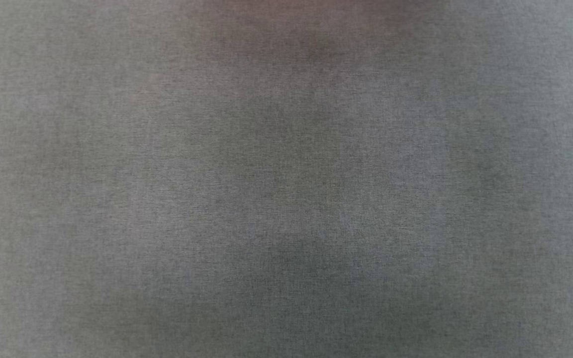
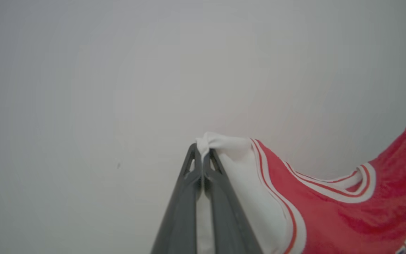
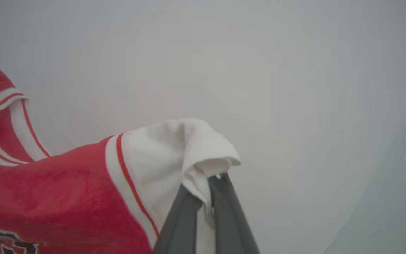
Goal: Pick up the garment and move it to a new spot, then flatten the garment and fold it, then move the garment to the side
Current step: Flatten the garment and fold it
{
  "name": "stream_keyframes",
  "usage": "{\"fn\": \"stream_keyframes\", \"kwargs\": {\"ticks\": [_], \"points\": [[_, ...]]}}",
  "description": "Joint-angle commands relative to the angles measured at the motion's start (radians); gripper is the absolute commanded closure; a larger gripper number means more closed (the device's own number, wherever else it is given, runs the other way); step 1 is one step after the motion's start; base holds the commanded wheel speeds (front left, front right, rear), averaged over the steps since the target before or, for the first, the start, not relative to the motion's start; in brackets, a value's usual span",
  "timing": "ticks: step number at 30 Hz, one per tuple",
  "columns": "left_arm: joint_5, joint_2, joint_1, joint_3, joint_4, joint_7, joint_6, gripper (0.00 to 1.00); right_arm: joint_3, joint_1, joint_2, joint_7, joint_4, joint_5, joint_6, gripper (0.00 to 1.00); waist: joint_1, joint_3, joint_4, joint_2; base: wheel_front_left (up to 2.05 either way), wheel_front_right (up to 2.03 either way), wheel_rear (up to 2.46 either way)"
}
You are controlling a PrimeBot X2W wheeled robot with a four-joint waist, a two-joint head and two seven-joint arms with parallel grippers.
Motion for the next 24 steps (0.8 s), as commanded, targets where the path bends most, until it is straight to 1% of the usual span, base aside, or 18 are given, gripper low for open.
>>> {"fn": "stream_keyframes", "kwargs": {"ticks": [1, 4, 7, 8, 12, 14, 15, 17, 19, 23, 24], "points": [[-0.020, 0.010, 0.034, -0.017, 0.005, -0.013, -0.001, 1.00, 0.013, 0.025, -0.004, -0.004, 0.031, 0.011, 0.000, 1.00, 0.0000, -0.003, 0.003, 0.0000, 0.00, 0.00, 0.00], [-0.070, 0.023, 0.111, -0.065, 0.020, 0.005, -0.001, 1.00, 0.062, 0.068, 0.001, 0.022, 0.109, 0.045, 0.000, 1.00, 0.0000, -0.012, 0.008, 0.0000, 0.00, 0.00, 0.00], [-0.124, 0.039, 0.178, -0.103, 0.024, 0.039, -0.001, 1.00, 0.117, 0.108, 0.002, 0.052, 0.156, 0.119, 0.000, 1.00, 0.0000, -0.023, 0.012, 0.0000, 0.00, 0.00, 0.00], [-0.148, 0.040, 0.206, -0.110, 0.029, 0.061, -0.001, 1.00, 0.142, 0.127, 0.012, 0.071, 0.168, 0.156, 0.000, 1.00, 0.0000, -0.028, 0.013, 0.0000, 0.00, 0.00, 0.00], [-0.233, 0.067, 0.312, -0.149, -0.003, 0.144, -0.001, 1.00, 0.247, 0.203, 0.011, 0.158, 0.158, 0.295, 0.000, 1.00, 0.0000, -0.050, 0.014, 0.0000, 0.00, 0.00, 0.00], [-0.293, 0.079, 0.366, -0.143, -0.030, 0.191, -0.001, 1.00, 0.309, 0.246, -0.004, 0.207, 0.117, 0.364, 0.000, 1.00, 0.0000, -0.063, 0.012, 0.0000, 0.00, 0.00, 0.00], [-0.306, 0.092, 0.393, -0.150, -0.051, 0.211, -0.001, 1.00, 0.337, 0.273, -0.013, 0.233, 0.090, 0.408, 0.000, 1.00, 0.0000, -0.069, 0.011, 0.0000, 0.00, 0.00, 0.00], [-0.359, 0.108, 0.454, -0.144, -0.095, 0.257, -0.001, 1.00, 0.384, 0.320, -0.053, 0.281, 0.024, 0.481, 0.000, 1.00, 0.0000, -0.081, 0.010, 0.0000, 0.00, 0.00, 0.00], [-0.382, 0.140, 0.510, -0.142, -0.153, 0.289, -0.001, 1.00, 0.427, 0.373, -0.087, 0.330, -0.054, 0.557, 0.000, 1.00, 0.0000, -0.092, 0.009, 0.0000, 0.00, 0.00, 0.00], [-0.458, 0.191, 0.649, -0.123, -0.300, 0.360, 0.033, 1.00, 0.517, 0.477, -0.191, 0.415, -0.249, 0.682, 0.000, 1.00, 0.0000, -0.113, 0.006, 0.0000, 0.00, 0.00, 0.00], [-0.474, 0.207, 0.686, -0.121, -0.344, 0.380, 0.050, 1.00, 0.535, 0.506, -0.223, 0.437, -0.298, 0.712, 0.000, 1.00, 0.0000, -0.117, 0.007, 0.0000, 0.00, 0.00, 0.00]]}}
